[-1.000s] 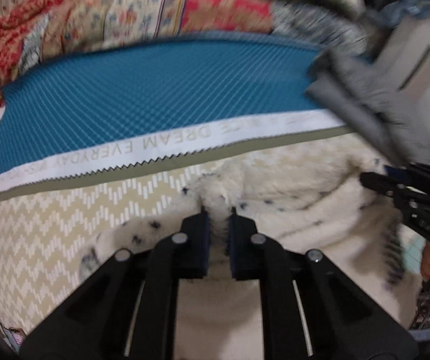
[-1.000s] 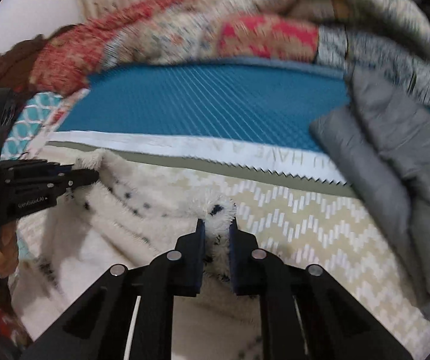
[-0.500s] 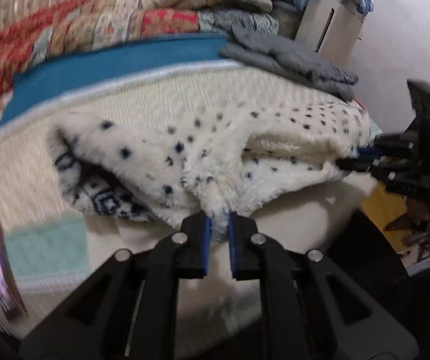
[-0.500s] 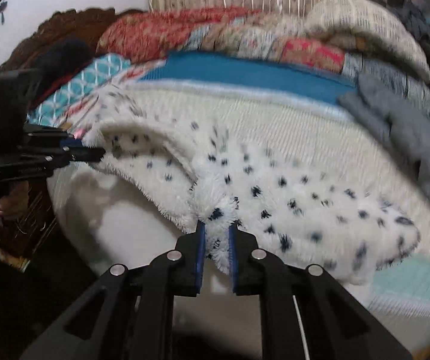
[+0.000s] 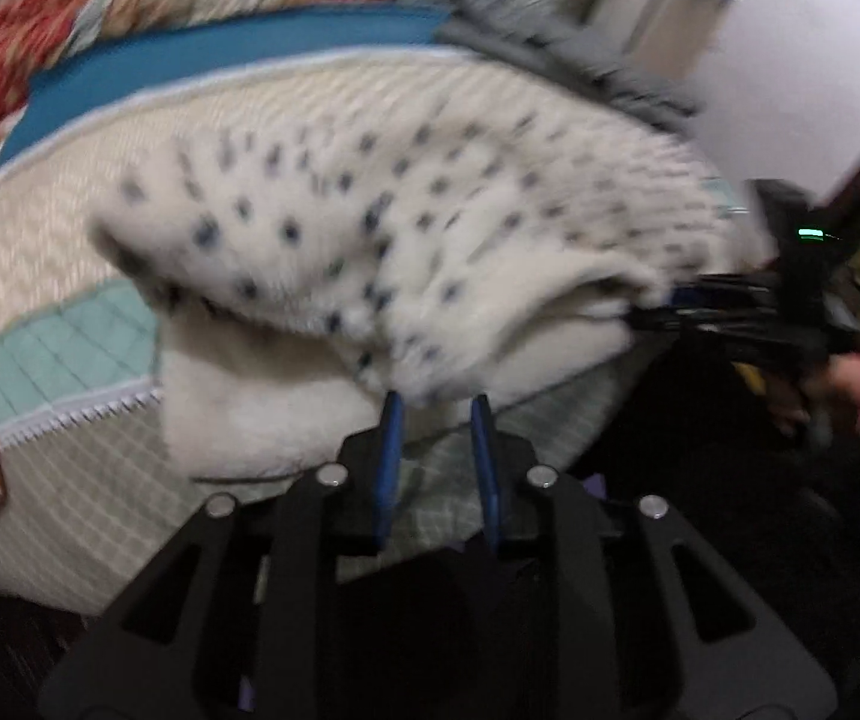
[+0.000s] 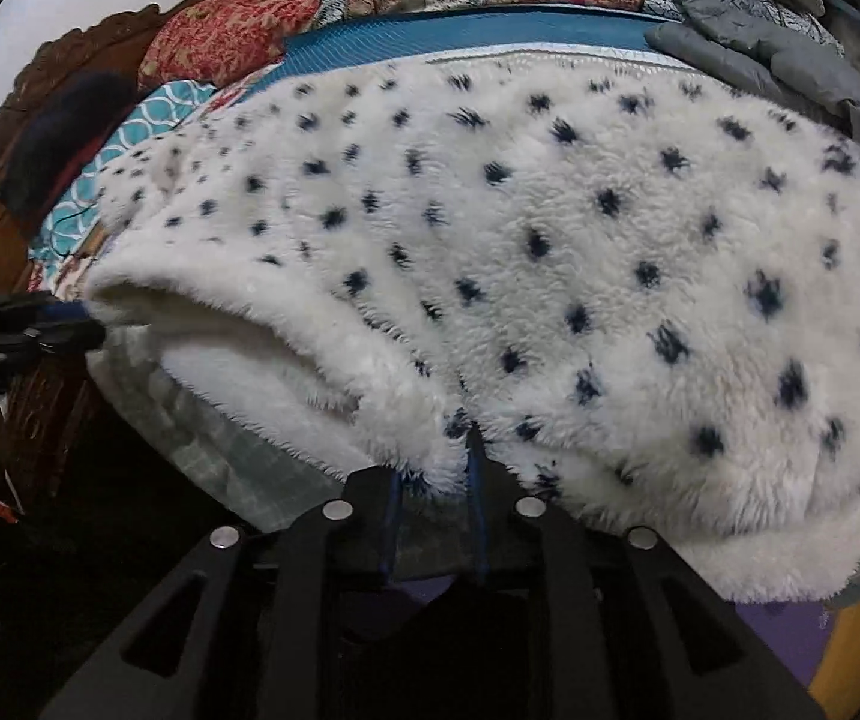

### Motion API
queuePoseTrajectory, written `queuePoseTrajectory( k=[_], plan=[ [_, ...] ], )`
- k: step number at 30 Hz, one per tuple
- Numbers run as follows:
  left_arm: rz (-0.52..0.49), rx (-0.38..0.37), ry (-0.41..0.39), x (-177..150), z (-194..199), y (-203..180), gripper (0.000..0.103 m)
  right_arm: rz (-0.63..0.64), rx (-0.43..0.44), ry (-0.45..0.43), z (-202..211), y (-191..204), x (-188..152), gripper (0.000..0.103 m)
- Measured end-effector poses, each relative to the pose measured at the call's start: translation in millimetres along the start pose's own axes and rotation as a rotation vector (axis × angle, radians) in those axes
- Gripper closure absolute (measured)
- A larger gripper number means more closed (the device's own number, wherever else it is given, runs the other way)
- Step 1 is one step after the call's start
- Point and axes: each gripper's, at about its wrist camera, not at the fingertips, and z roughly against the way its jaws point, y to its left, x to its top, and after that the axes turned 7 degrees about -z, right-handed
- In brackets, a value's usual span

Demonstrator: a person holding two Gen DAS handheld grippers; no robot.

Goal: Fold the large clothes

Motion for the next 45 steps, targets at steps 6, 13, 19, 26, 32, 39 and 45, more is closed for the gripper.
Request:
queuePoseTrajectory(
  k=[6, 13, 19, 26, 32, 39, 45],
  plan=[
    [0.058, -0.013, -0.231, 25, 73, 29, 0.082, 0.024, 0.051, -0.024, 48, 2, -6, 0.018],
    [0.182, 0.087, -0.205, 69, 19, 56, 0.082, 0.020, 0.036, -0.216, 80, 21, 61, 0.018],
    [0.129, 0.215, -0.080, 85, -42, 34, 0.082, 0.066, 0.044, -0.161, 3, 55, 113, 0.018],
    [0.195, 0.278, 0.076, 52, -94, 50, 0.082, 0.142, -0.181, -0.100, -43, 40, 107, 0.018],
    [0.148, 0.324, 0.066, 31, -92, 37, 0.081, -0.001, -0.259, -0.164, 4, -24, 72, 0.018],
    [0.136, 0.395, 0.079, 31, -95, 26, 0.082, -0.196, -0.267, -0.147, 27, -83, 30, 0.018],
    [0.113, 0.447, 0.099, 33, -101, 21, 0.082, -0.296, -0.185, -0.160, 8, -104, 23, 0.018]
  ],
)
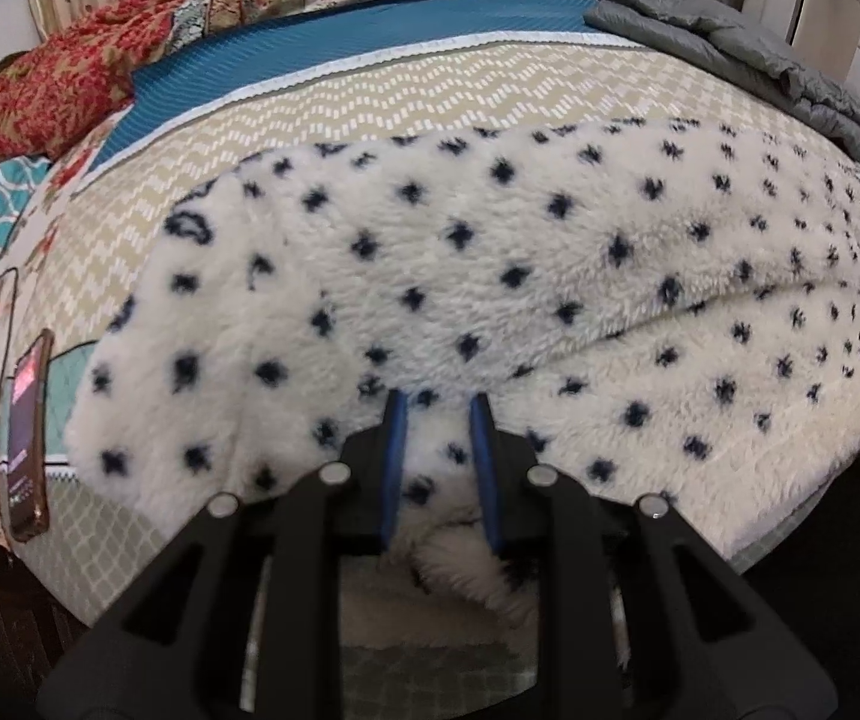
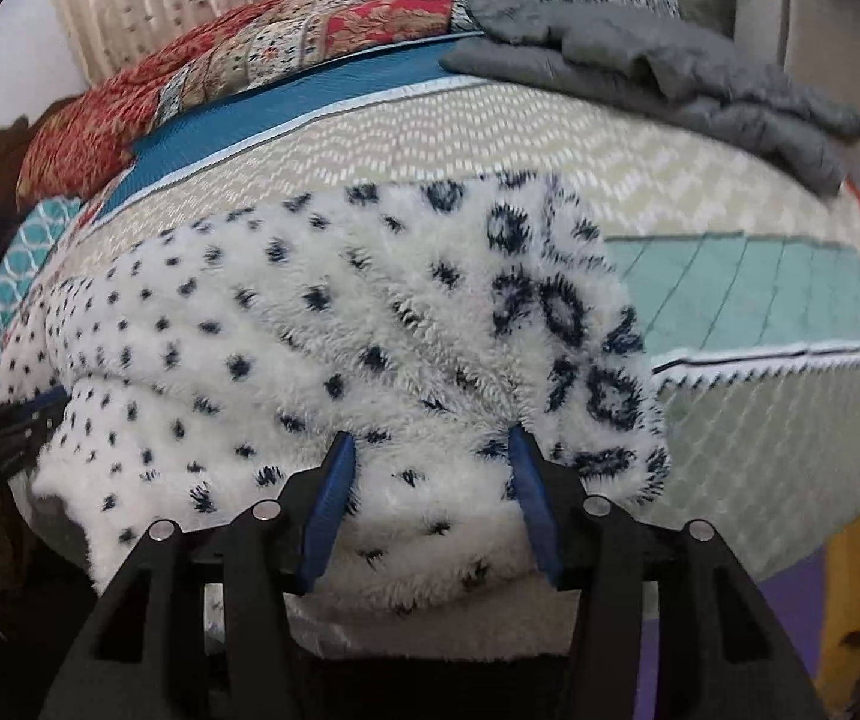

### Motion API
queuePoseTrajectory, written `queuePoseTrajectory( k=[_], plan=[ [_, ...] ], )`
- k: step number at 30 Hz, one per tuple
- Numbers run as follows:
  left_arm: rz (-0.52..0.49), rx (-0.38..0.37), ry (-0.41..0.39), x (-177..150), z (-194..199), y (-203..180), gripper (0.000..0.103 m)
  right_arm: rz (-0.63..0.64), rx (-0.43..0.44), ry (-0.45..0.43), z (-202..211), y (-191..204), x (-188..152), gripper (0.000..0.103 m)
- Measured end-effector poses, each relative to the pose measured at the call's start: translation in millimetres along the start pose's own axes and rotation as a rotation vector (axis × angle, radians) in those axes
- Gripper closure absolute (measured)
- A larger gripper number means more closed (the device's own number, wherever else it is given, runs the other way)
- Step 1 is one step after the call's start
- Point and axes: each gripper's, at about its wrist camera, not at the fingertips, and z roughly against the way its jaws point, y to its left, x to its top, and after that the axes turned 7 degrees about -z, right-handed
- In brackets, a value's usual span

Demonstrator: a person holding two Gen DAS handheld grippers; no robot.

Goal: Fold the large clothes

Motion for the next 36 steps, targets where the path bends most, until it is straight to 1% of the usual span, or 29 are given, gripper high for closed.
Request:
queuePoseTrajectory(
  k=[2, 5, 9, 11, 15, 19, 21, 26, 30, 36],
  plan=[
    [-0.004, 0.014, 0.000, 0, -1, -2, 0.081, -0.018, 0.014, -0.010, -6, -1, 2, 0.019],
    [-0.002, 0.028, 0.003, 1, -1, -7, 0.081, -0.007, 0.001, -0.018, -6, 1, 0, 0.020],
    [0.013, 0.033, 0.020, 4, -4, -10, 0.081, 0.002, -0.002, 0.007, -11, 2, 8, 0.021],
    [0.022, 0.031, 0.027, 6, -6, -8, 0.081, 0.003, -0.004, 0.016, -17, 5, 17, 0.021],
    [0.033, 0.022, 0.035, 10, -9, -6, 0.082, 0.012, -0.024, 0.022, -22, 10, 21, 0.022],
    [0.049, -0.001, 0.044, 14, -13, -1, 0.082, 0.013, -0.025, 0.023, -23, 10, 22, 0.023],
    [0.049, -0.004, 0.045, 15, -14, 0, 0.082, 0.010, -0.028, 0.017, -22, 12, 21, 0.023],
    [0.018, 0.023, 0.030, 14, -15, -6, 0.081, 0.003, -0.032, -0.003, -19, 16, 10, 0.023],
    [0.020, 0.020, 0.030, 14, -16, -6, 0.081, 0.005, -0.031, -0.005, -19, 15, 11, 0.023],
    [0.016, 0.025, 0.020, 12, -14, -8, 0.081, 0.003, -0.034, -0.026, -14, 17, 2, 0.023]
  ],
)
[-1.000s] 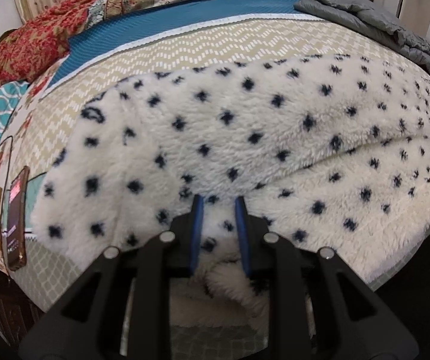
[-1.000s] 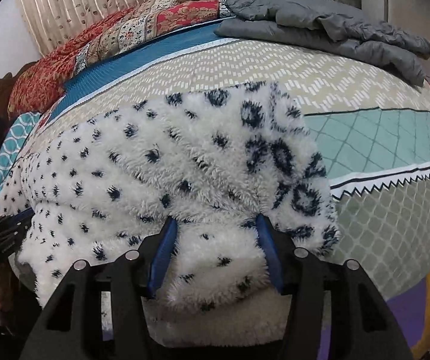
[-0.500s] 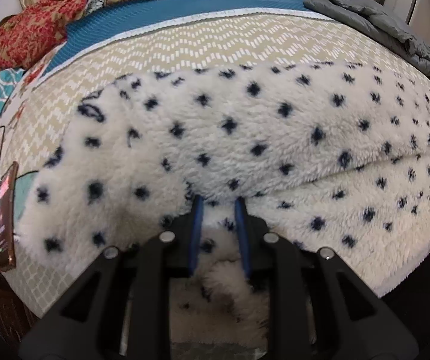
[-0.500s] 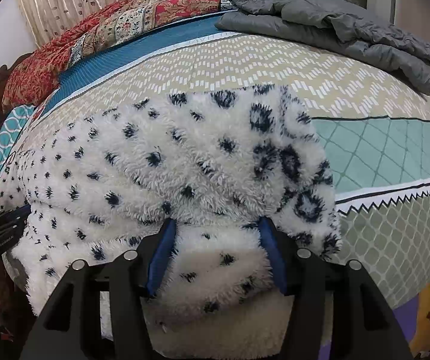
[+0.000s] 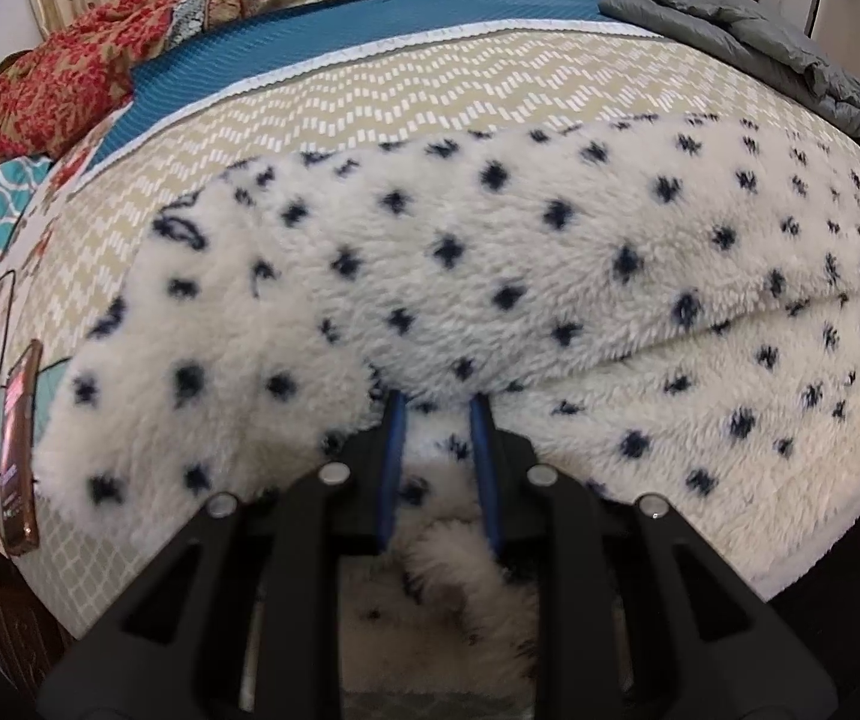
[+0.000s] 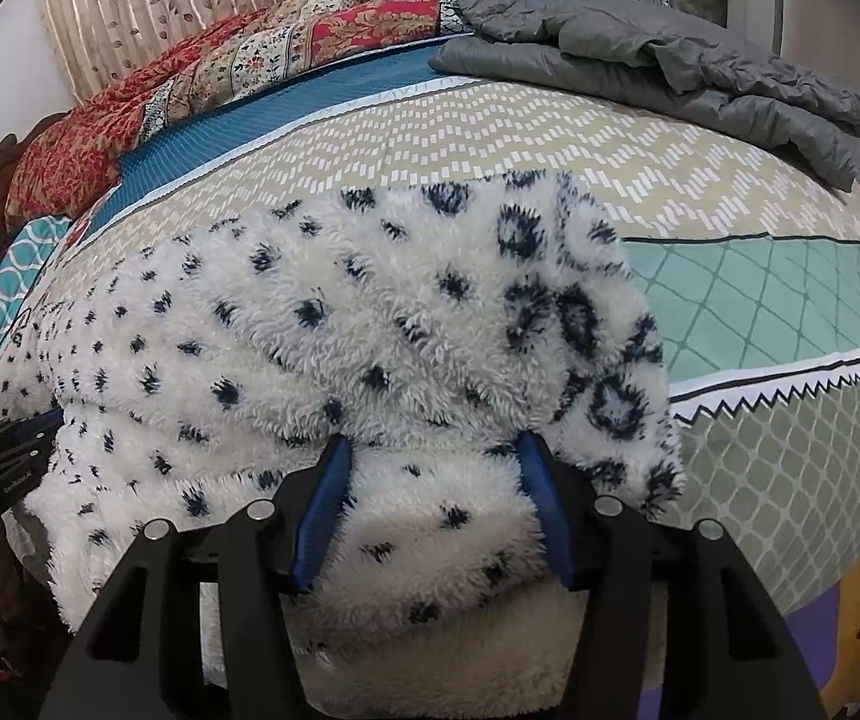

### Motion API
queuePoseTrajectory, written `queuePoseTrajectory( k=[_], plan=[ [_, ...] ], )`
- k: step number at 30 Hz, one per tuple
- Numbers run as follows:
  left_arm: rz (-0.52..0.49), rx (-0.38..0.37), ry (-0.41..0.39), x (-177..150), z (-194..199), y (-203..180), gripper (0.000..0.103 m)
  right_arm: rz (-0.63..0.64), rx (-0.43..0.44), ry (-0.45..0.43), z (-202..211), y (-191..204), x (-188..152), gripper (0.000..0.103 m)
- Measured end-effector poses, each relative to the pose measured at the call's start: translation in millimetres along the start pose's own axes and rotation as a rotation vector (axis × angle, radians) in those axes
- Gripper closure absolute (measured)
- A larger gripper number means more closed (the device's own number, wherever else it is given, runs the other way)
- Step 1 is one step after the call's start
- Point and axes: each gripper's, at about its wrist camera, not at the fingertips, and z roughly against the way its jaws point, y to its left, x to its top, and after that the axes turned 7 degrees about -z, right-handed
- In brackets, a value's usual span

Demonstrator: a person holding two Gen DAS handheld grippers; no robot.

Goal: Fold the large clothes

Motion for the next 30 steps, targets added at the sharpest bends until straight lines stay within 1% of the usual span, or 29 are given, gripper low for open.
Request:
queuePoseTrajectory(
  k=[5, 13, 30],
  plan=[
    [-0.007, -0.002, -0.009, -2, 0, 2, 0.081, 0.006, -0.007, -0.025, 4, 4, -10, 0.023],
    [-0.028, -0.002, -0.043, -7, 2, 2, 0.081, 0.015, -0.025, -0.053, 8, 7, -16, 0.023],
    [-0.076, -0.018, -0.127, -22, 4, 6, 0.081, 0.007, -0.018, -0.066, 10, 7, -18, 0.023]
  ],
)
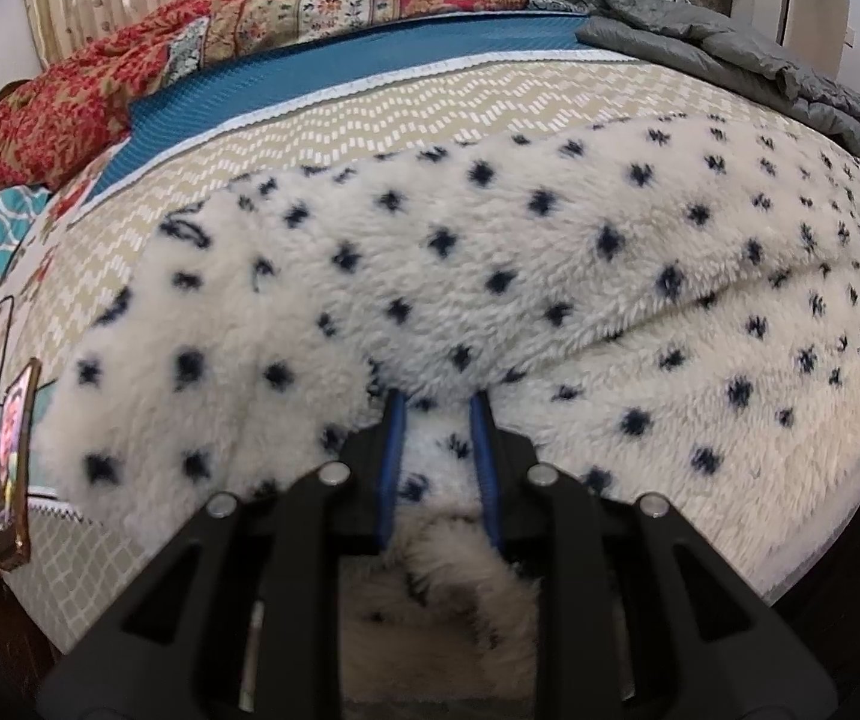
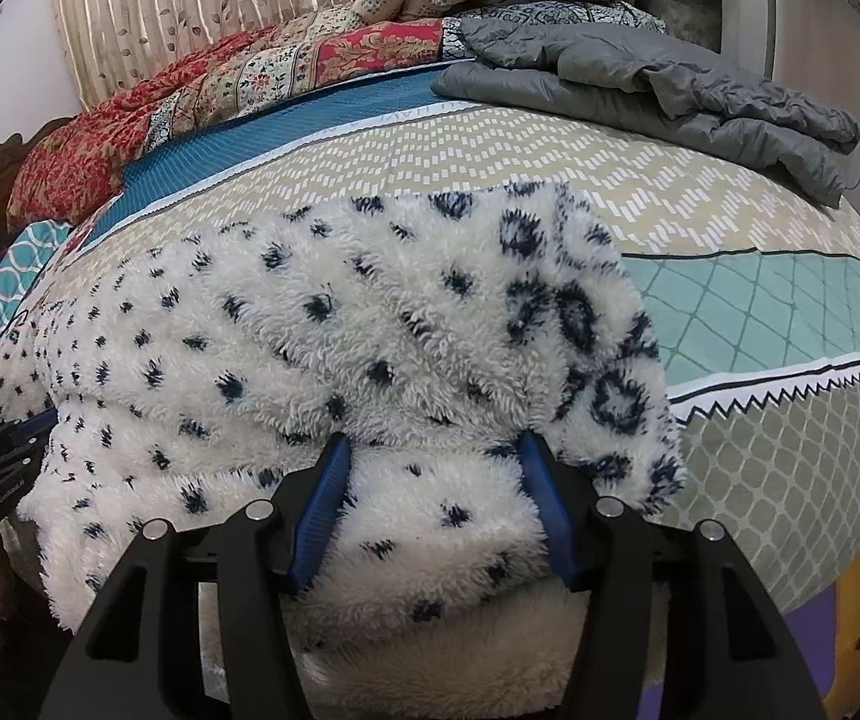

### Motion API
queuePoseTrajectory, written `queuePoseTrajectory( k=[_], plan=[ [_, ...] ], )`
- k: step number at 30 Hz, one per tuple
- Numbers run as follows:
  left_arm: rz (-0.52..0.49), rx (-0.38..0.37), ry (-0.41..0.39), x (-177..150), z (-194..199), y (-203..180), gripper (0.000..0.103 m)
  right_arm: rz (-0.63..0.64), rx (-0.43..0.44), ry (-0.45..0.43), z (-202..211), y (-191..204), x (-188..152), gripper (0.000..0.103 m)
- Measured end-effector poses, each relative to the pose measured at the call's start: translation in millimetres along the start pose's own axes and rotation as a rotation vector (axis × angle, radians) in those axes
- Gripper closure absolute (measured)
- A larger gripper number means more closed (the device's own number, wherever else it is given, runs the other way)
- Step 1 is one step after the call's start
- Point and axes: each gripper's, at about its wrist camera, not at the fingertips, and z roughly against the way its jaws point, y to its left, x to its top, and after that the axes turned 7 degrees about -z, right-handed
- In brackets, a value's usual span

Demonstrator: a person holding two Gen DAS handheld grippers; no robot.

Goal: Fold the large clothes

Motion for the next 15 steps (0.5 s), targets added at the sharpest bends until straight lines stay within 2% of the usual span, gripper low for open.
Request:
queuePoseTrajectory(
  k=[15],
  plan=[
    [-0.016, -0.005, -0.029, -5.1, 1.8, -1.2, 0.081, 0.001, -0.001, -0.002, 1.0, 0.9, -1.6, 0.023]
  ],
)
